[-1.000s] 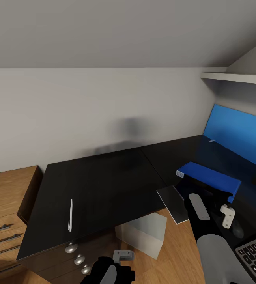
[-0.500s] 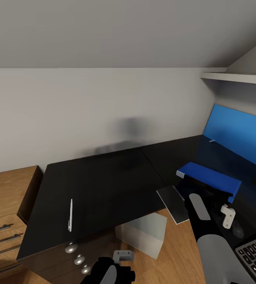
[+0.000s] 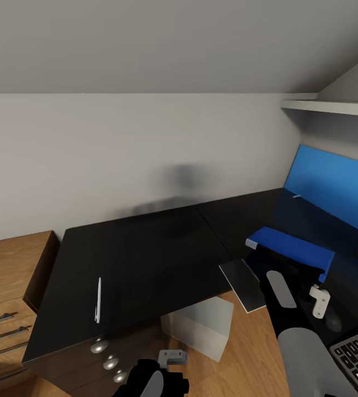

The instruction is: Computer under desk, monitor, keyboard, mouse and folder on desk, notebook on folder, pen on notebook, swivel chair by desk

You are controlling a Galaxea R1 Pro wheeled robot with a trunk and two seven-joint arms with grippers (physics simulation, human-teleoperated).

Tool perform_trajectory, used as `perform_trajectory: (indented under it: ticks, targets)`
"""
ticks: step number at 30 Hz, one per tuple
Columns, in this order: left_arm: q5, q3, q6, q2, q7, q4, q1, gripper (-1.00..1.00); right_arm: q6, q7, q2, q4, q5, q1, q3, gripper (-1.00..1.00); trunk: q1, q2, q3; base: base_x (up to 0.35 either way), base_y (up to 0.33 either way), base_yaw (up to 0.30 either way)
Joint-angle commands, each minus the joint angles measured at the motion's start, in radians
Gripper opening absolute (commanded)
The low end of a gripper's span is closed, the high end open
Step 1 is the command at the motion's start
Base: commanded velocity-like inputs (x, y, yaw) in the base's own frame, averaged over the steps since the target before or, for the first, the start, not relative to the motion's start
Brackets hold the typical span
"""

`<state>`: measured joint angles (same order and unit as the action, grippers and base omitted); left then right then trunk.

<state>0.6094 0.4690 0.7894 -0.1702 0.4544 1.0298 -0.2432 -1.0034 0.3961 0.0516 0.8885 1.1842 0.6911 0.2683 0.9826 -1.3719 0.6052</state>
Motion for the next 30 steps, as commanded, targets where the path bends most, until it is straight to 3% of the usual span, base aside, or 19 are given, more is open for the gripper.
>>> perform_trajectory:
  ticks: [1, 22, 23, 30]
  targets:
    - [0.011, 0.002, 0.002, 0.0, 0.01, 0.001, -0.001, 1.0, 0.002, 0.009, 0.001, 0.001, -0.009, 0.001, 0.002, -1.0, 0.004, -0.008, 0.004, 0.0, 0.0, 0.0]
    - [0.013, 0.002, 0.004, 0.0, 0.004, -0.014, -0.001, 1.0, 0.003, 0.009, 0.001, 0.001, -0.009, 0.001, 0.003, -1.0, 0.004, -0.008, 0.004, 0.0, 0.0, 0.0]
    - [0.013, 0.002, 0.004, 0.0, 0.004, -0.014, -0.001, 1.0, 0.003, 0.009, 0.001, 0.001, -0.009, 0.001, 0.003, 1.0, 0.004, -0.008, 0.004, 0.0, 0.0, 0.0]
    - [0.013, 0.002, 0.004, 0.0, 0.001, -0.014, -0.001, 1.0, 0.002, 0.009, 0.002, 0.002, -0.009, 0.001, 0.002, 1.0, 0.004, -0.008, 0.004, 0.0, 0.0, 0.0]
